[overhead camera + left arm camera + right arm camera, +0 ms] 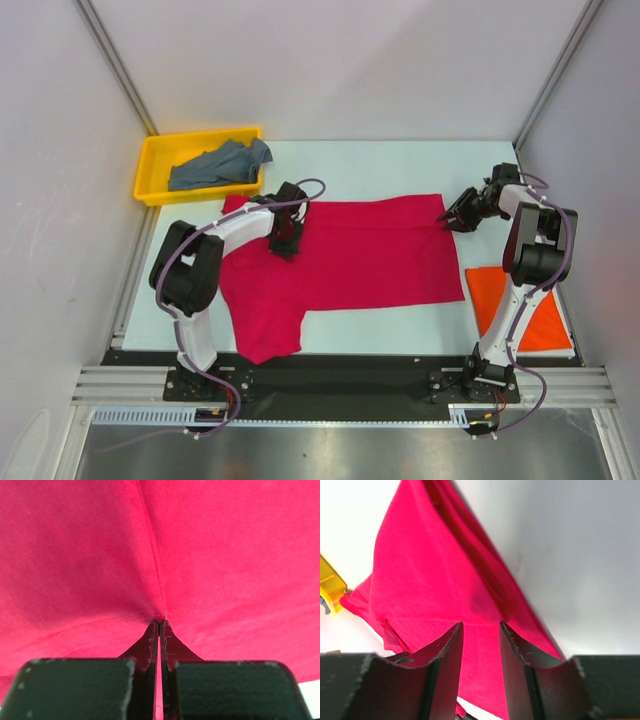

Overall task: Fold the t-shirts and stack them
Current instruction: Fold the tshirt

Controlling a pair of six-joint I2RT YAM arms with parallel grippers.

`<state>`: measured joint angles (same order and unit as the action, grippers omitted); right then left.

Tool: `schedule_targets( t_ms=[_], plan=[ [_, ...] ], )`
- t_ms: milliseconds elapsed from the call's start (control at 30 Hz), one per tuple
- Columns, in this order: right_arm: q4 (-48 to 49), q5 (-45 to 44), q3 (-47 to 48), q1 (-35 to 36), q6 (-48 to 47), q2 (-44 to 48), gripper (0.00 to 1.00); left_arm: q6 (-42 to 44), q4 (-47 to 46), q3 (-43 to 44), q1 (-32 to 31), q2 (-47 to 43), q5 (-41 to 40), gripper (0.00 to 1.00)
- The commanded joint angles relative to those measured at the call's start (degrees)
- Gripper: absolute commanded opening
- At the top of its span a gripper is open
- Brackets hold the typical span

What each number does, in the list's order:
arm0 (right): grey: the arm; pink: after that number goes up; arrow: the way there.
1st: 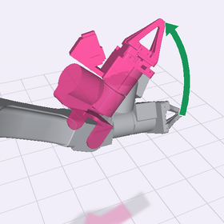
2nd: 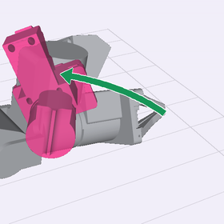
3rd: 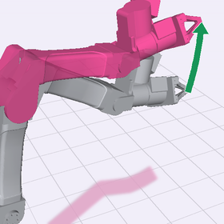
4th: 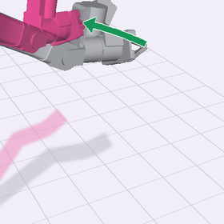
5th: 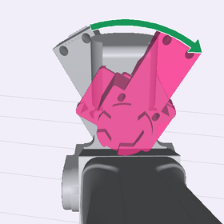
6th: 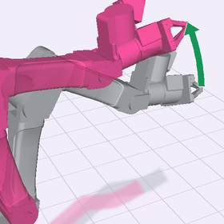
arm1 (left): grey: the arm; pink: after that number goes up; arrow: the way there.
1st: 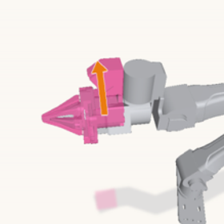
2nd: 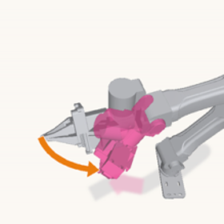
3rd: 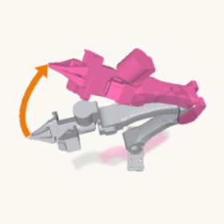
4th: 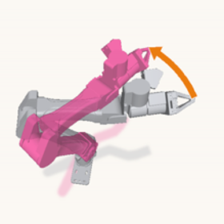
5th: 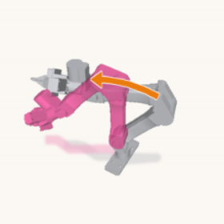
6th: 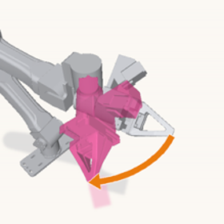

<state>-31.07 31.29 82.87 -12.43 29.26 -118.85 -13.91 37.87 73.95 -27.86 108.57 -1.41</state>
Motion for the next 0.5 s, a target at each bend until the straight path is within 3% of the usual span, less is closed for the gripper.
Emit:
schedule_targets(
  t_ms=[0, 467],
  plan=[
    [0.0, 0.0, 2.4, -0.5, 1.2, -1.2, 0.38, 0.3, 2.0, 1.8, -0.4, -3.5, 0.3, 0.00],
    [-0.4, -0.2, 1.4, -1.4, -0.5, -0.4, 0.40, -0.1, 3.8, 1.3, -0.4, -6.8, 1.0, 0.00]
  ],
)
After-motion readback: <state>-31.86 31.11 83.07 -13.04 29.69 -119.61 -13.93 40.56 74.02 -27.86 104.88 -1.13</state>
